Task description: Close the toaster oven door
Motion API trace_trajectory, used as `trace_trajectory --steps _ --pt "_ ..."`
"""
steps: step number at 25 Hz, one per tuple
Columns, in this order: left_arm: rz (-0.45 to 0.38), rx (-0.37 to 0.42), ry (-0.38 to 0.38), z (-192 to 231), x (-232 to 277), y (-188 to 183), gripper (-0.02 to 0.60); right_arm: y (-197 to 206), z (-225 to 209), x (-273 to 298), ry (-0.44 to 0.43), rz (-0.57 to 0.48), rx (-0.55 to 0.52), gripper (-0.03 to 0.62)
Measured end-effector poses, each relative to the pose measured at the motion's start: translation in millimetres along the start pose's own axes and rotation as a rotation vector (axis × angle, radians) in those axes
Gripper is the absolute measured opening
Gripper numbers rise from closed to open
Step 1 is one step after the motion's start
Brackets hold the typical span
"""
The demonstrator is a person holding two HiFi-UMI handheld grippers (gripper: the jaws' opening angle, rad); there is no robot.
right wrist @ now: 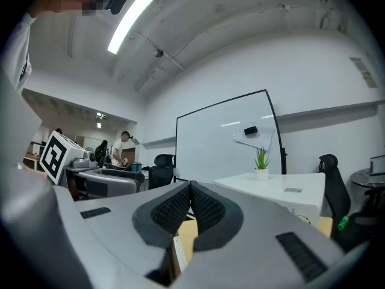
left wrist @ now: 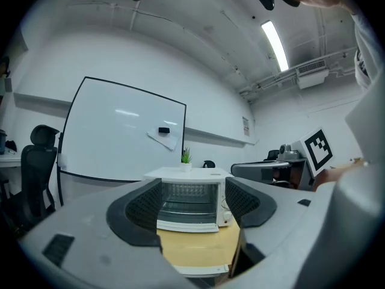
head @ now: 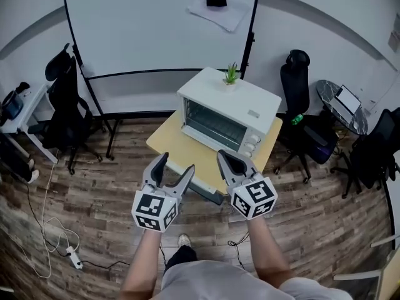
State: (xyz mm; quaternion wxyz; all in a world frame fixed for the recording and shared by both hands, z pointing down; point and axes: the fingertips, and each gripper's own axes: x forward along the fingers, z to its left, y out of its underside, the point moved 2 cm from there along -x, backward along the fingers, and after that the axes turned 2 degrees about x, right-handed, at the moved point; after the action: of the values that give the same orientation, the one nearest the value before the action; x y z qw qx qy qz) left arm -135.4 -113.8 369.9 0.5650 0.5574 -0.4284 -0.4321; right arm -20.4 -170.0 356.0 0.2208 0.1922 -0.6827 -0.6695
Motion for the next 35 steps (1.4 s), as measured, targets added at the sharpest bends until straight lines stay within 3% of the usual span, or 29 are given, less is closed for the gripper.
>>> trace_trajectory --steps 11,24,35 --pt "-0.024 0.009 0.043 79.4 50.8 -11.2 0.307 -16.8 -21.8 77.6 0.079 -0.026 -0.029 0.0" --pt "-0.023 0.051 0.011 88.8 80.6 -13.6 0.307 -23.0 -45.4 96.1 0.05 -0.045 -0.054 0.0" --pt "0.135 0.036 0.042 80.9 99.4 60.0 0.305 5.6 -55.1 93.7 0.058 0.005 -0.019 0.0"
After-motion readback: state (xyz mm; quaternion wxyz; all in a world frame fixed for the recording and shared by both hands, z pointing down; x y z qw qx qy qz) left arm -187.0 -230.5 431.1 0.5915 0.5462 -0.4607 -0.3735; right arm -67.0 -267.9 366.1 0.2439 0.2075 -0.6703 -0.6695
